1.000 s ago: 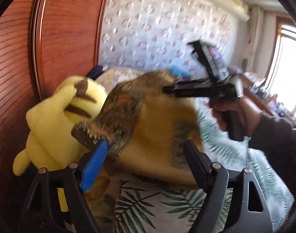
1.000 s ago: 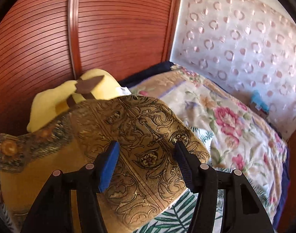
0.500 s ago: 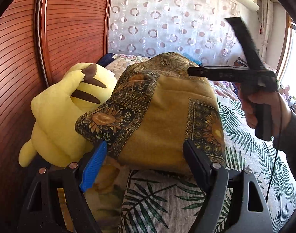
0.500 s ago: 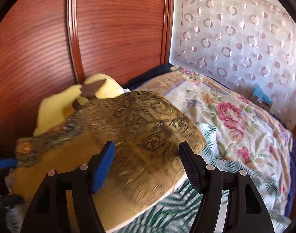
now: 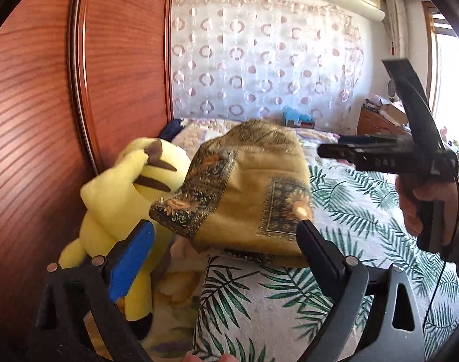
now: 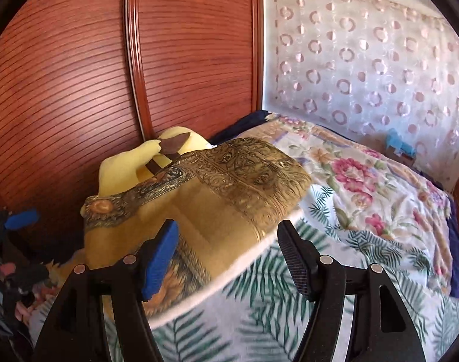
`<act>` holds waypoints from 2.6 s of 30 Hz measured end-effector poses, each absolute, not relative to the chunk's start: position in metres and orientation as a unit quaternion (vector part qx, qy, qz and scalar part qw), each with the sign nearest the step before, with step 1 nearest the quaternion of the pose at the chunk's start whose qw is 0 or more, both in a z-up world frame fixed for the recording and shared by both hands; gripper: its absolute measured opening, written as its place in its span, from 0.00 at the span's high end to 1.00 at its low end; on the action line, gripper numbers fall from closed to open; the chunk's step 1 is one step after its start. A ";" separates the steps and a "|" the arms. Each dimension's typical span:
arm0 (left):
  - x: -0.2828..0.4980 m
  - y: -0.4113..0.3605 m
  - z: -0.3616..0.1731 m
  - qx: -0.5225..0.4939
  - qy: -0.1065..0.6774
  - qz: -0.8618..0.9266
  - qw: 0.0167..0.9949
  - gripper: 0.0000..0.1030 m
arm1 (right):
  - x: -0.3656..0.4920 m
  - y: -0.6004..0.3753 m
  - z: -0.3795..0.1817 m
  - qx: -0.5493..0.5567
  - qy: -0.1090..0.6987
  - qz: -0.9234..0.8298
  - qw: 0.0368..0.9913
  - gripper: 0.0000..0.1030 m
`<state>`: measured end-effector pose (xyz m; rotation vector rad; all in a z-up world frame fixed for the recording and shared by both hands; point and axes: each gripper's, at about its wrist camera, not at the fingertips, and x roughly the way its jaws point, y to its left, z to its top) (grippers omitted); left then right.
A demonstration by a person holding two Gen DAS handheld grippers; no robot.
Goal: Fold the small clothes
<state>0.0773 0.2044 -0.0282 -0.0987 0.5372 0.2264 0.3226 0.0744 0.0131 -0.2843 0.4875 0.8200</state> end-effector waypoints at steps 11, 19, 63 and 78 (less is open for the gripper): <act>0.046 0.161 -0.009 -0.027 0.258 0.071 0.963 0.07 | 0.229 -0.005 0.017 -0.112 0.208 0.364 0.901 0.25; 0.042 0.110 -0.009 -0.012 0.265 0.019 0.964 0.07 | 0.154 -0.067 0.023 -0.098 0.184 0.315 0.926 0.19; 0.022 -0.005 0.084 -0.001 0.175 -0.027 0.984 0.07 | -0.003 -0.209 0.065 0.006 0.107 0.151 0.983 0.16; 0.024 -0.004 0.082 -0.005 0.178 -0.026 0.984 0.07 | 0.006 -0.217 0.067 0.004 0.113 0.156 0.981 0.16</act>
